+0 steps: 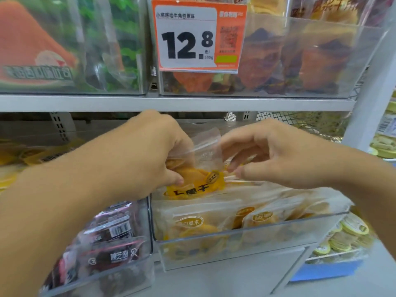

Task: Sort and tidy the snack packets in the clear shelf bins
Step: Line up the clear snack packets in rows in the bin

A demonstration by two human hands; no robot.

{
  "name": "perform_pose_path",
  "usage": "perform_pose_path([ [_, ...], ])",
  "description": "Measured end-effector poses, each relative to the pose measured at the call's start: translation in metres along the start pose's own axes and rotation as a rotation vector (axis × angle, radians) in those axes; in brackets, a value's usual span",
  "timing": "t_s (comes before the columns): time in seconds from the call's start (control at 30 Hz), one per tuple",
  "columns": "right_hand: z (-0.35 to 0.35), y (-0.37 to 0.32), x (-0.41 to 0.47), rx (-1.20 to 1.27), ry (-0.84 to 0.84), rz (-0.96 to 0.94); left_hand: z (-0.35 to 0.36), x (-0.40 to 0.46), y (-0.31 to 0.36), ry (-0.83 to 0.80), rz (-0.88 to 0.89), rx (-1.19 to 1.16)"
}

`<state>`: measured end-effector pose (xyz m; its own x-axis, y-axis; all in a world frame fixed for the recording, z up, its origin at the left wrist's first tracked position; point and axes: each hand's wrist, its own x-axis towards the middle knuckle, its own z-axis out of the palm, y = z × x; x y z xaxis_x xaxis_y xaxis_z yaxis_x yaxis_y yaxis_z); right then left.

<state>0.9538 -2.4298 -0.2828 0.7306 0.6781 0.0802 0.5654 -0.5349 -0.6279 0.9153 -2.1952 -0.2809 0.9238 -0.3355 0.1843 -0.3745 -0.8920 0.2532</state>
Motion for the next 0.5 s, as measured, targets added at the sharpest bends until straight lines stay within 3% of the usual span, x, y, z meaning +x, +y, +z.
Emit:
perform_pose_path([
  [0.07, 0.013, -0.013, 0.002, 0.065, -0.002, -0.077, 0.000, 0.002, 0.003, -0.030, -0.057, 0.085],
  [0.17, 0.029, -0.007, 0.022, 0.013, 0.092, -0.021, 0.009, 0.005, 0.004, -0.060, -0.117, 0.170],
  [0.3, 0.034, 0.007, 0.039, -0.217, -0.035, 0.043, 0.029, 0.005, 0.001, -0.106, -0.099, 0.233],
  [0.5, 0.049, 0.020, 0.056, -0.398, -0.140, 0.056, 0.024, 0.006, -0.012, -0.055, -0.086, 0.028],
])
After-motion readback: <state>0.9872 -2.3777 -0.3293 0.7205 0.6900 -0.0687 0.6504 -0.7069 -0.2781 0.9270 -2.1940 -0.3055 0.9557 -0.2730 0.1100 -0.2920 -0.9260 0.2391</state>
